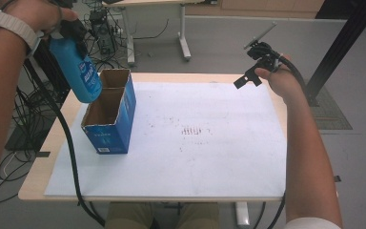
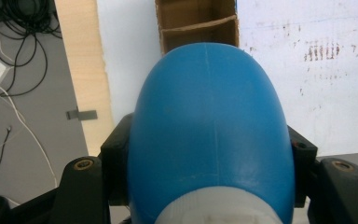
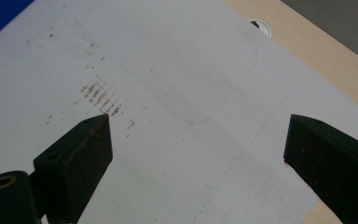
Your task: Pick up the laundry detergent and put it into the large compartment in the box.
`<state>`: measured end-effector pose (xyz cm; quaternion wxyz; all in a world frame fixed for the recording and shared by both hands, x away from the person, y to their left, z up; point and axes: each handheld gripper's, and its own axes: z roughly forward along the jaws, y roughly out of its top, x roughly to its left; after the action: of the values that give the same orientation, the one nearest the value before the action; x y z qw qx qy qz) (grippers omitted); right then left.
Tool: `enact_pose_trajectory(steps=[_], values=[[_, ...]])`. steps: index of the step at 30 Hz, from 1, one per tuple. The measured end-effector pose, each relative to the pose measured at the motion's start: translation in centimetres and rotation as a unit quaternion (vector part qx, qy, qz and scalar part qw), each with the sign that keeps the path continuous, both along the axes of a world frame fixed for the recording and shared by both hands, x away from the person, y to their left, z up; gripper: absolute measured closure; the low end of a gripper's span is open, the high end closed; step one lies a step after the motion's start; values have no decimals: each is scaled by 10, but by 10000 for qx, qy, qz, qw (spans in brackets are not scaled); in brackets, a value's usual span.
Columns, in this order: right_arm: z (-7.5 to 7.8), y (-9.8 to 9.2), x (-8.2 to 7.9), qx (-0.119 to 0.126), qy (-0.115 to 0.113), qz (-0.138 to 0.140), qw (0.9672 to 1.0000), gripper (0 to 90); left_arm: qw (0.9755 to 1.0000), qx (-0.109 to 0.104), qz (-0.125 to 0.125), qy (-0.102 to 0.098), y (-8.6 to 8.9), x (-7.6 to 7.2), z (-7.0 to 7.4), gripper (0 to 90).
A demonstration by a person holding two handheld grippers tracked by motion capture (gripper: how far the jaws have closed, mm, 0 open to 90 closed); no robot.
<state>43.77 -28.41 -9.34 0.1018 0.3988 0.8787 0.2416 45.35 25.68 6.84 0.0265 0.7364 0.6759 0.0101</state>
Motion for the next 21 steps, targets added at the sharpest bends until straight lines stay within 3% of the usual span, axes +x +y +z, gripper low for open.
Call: enact_pose_trajectory(steps=[21], values=[[-4, 0, 2, 14, 28, 10, 10000, 77, 10000, -17, 25, -23, -1, 4, -21, 382]])
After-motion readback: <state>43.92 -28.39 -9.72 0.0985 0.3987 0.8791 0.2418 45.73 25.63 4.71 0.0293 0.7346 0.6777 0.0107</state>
